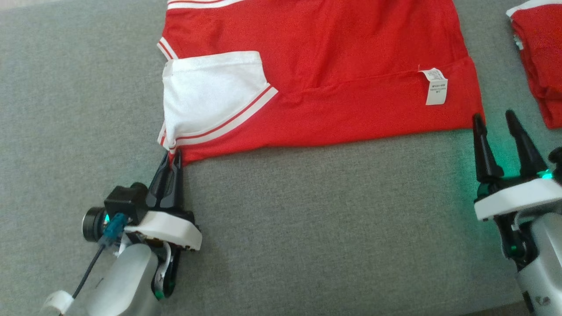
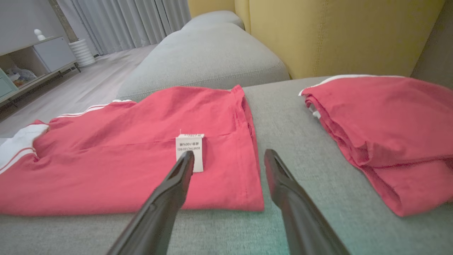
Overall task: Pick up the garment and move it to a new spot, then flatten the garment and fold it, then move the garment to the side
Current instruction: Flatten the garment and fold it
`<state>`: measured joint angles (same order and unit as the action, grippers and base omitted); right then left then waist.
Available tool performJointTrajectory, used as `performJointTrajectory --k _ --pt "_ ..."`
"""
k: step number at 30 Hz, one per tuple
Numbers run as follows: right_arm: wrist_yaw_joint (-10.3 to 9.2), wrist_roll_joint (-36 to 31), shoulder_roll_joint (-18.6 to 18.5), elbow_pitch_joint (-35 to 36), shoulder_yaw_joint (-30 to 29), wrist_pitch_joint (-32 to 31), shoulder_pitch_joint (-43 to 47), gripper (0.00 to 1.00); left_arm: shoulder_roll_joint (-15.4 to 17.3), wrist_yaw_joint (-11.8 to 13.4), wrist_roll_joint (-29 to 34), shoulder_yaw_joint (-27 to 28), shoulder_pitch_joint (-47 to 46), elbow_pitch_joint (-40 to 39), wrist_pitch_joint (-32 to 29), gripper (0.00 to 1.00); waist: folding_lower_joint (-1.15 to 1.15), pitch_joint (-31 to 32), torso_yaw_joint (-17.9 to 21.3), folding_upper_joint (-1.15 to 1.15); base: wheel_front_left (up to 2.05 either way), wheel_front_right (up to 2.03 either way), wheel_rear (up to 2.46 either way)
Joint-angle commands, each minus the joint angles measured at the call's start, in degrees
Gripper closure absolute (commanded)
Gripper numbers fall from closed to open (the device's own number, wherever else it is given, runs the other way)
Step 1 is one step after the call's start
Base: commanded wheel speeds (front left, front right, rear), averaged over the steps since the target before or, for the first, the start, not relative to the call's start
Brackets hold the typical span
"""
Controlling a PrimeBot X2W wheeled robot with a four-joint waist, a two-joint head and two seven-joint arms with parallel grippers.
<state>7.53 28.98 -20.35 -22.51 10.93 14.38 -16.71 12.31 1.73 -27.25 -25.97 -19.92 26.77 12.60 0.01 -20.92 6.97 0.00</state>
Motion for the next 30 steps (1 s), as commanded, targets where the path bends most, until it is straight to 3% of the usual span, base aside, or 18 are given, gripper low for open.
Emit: performJointTrajectory --k 1,14,18,19,20,21,22,30 --pt "-0.04 0.54 -1.27 0.39 1.08 0.62 0.51 0.00 0.90 -0.21 -0.47 1.15 -0.40 -0.10 -0.31 1.00 -0.01 0.47 -0.31 0.00 0.00 0.00 0.00" --pt "-0.04 7.48 -3.18 -15.99 7.44 0.02 -8.20 0.00 3.51 1.06 0.18 0.53 2.09 -9.01 -1.82 1.00 -0.01 1.37 -2.25 0.00 0.00 0.00 0.00" --pt "-0.04 9.39 -3.46 -21.03 10.42 -3.22 -10.43 0.00 3.74 1.23 0.37 0.10 2.04 -10.11 -2.23 1.00 -0.01 1.46 -2.67 0.00 0.00 0.00 0.00" --pt "-0.04 9.78 -3.55 -22.06 11.31 -4.21 -10.80 0.04 3.73 1.27 0.41 -0.03 2.03 -10.26 -2.31 1.00 -0.01 1.54 -2.79 0.00 0.00 0.00 0.00" --pt "-0.04 10.30 -3.61 -22.69 12.24 -5.04 -11.10 0.52 3.71 1.31 0.44 -0.16 2.07 -10.41 -2.36 1.00 -0.01 1.63 -2.90 0.00 0.00 0.00 0.00" --pt "-0.04 11.19 -3.59 -23.03 12.95 -5.71 -11.29 0.90 3.69 1.37 0.44 -0.28 2.17 -10.59 -2.40 1.00 -0.01 1.76 -3.00 0.00 0.00 0.00 0.00" --pt "-0.04 12.16 -3.70 -23.00 13.70 -6.22 -11.36 1.00 3.68 1.42 0.42 -0.39 2.35 -10.81 -2.44 1.00 -0.01 1.91 -3.12 0.00 0.00 0.00 0.00" --pt "-0.04 16.13 -9.59 -21.21 18.57 -4.29 -9.76 1.00 3.91 2.73 0.08 -0.98 6.53 -14.39 -2.12 1.00 -0.01 4.04 -4.33 0.00 0.00 0.00 0.00"
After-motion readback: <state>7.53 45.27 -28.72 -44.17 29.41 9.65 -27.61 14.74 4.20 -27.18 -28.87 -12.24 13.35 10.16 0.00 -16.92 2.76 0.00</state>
